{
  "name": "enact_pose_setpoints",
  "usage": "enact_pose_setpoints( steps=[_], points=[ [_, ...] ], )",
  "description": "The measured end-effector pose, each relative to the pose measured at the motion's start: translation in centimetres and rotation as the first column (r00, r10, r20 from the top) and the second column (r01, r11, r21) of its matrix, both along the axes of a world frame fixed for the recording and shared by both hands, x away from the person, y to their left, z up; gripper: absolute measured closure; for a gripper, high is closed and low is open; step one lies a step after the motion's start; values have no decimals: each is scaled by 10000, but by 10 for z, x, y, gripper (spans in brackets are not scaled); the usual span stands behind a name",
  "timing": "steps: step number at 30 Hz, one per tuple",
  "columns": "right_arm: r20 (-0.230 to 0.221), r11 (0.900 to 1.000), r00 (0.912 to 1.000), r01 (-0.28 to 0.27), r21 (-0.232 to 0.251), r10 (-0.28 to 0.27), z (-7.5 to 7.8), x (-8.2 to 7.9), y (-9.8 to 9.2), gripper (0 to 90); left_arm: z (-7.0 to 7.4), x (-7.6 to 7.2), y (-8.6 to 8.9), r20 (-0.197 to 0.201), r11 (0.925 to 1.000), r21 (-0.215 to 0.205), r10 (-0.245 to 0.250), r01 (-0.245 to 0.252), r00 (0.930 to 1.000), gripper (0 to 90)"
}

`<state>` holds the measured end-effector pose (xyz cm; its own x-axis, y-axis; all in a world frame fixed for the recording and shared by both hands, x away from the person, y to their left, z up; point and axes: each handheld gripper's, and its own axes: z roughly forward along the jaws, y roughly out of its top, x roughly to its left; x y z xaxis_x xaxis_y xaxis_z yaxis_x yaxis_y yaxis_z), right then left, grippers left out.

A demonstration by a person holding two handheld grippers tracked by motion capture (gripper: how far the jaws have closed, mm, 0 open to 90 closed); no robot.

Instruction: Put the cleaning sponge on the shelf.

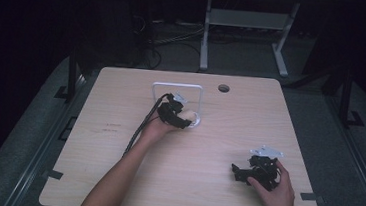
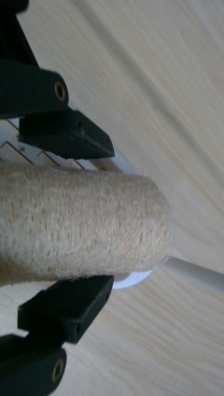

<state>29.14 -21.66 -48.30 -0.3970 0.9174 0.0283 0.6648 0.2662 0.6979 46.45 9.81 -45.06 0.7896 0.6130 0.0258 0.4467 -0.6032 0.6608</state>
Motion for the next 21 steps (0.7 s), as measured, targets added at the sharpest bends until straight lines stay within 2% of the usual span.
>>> enact_pose_setpoints(
  steps=[5,8,15,18,21],
  points=[
    [-3,10000,10000,1,2,-1,0,0,0,5,10,-7,5,15,9995,-305,63,-63,10000,324],
    [-1,10000,10000,0,3,0,0,0,0,5,16,-12,9,22,9985,-523,131,-130,9999,360],
    [-4,10000,10000,0,0,0,0,0,0,5,29,-22,20,317,9980,-625,32,-12,9995,462],
    [-1,10000,10000,-1,3,1,0,0,0,5,34,-27,24,247,9971,-755,-8,27,9997,561],
    [-2,10000,10000,1,3,-1,0,0,0,5,39,-33,26,98,9948,-984,-245,254,9997,709]
  ],
)
